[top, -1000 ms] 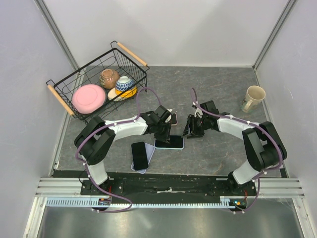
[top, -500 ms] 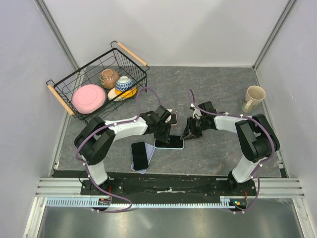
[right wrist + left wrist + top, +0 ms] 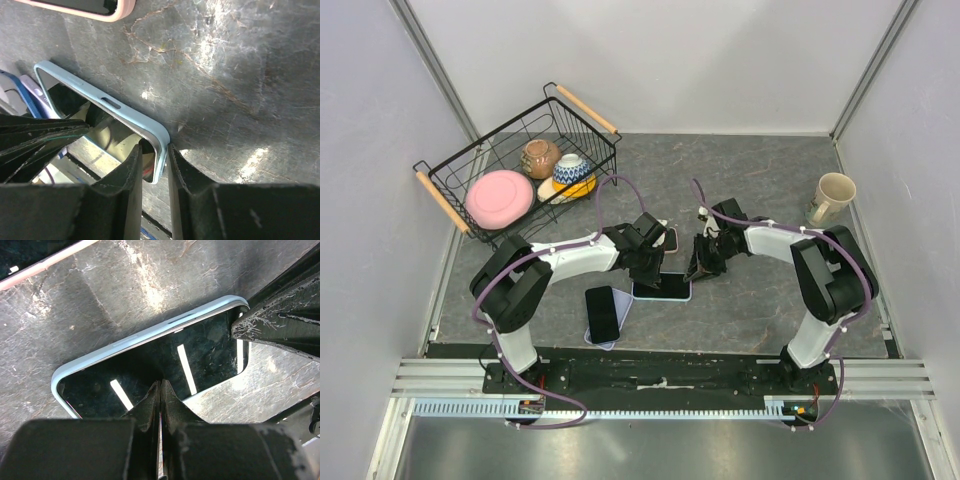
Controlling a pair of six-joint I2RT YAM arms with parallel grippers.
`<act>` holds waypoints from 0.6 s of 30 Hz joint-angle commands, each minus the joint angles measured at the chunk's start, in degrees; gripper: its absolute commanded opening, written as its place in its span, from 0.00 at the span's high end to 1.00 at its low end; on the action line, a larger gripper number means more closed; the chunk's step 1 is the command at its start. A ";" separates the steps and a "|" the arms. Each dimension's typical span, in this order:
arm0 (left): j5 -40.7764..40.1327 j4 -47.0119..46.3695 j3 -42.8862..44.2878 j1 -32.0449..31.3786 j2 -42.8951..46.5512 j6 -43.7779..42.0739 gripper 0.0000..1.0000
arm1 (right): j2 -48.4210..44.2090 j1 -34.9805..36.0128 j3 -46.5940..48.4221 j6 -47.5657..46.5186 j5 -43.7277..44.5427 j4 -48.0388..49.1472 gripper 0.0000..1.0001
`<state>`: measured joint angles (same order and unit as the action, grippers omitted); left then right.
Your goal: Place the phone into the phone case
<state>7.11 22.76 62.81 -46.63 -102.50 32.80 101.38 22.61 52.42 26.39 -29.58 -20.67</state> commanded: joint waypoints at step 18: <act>-5.53 5.19 1.79 0.05 2.74 -3.53 0.98 | 5.85 17.37 5.84 -3.80 44.16 -14.75 0.94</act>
<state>4.01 25.89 63.48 -46.63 -101.67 31.57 102.04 34.50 61.63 26.02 -6.07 -32.99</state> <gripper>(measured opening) 0.028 0.239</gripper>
